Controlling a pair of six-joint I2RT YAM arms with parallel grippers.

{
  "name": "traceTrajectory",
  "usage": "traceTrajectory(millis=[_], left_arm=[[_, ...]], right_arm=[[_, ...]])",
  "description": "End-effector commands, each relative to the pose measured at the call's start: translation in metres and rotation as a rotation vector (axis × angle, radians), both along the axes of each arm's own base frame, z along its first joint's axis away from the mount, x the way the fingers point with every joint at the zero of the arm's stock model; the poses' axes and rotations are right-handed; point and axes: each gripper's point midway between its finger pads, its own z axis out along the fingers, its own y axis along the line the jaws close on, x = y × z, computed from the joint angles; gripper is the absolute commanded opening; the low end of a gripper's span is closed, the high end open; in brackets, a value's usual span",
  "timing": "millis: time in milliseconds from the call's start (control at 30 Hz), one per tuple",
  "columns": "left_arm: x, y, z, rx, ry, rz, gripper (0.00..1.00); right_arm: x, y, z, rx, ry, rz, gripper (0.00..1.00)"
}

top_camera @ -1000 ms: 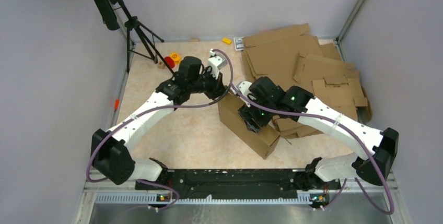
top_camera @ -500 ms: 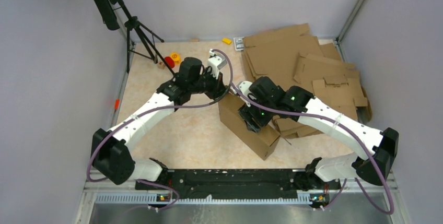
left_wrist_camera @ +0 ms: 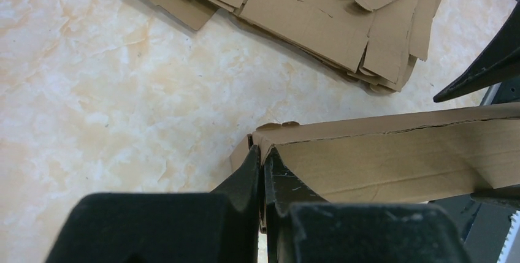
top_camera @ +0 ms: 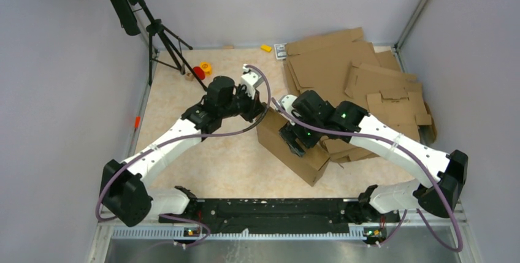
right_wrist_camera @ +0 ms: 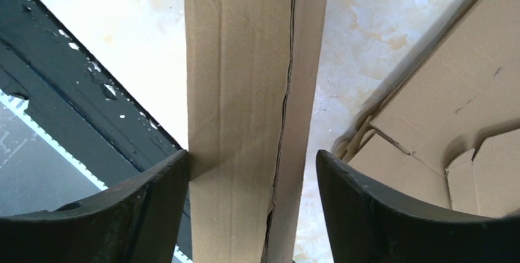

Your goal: Fold the paper box

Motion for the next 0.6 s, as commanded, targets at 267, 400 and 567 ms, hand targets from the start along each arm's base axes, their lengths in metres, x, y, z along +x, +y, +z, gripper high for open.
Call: traceTrajectory(millis=[267,400,567], left_arm=[[-0.011,0.009,-0.013,0.017,0.034,0.053,0.00],[-0.012,0.010,-0.013,0.022,0.027,0.061,0.00],[-0.013,0.010,-0.015,0.037,0.027,0.069,0.00]], right_arm=[[0.004,-0.031,0.048,0.032,-0.091,-0.191,0.86],[-0.008,-0.049,0.060,0.071,-0.084,-0.277,0.86],[-0.030,-0.073,0.059,0.041,0.008,-0.410,0.75]])
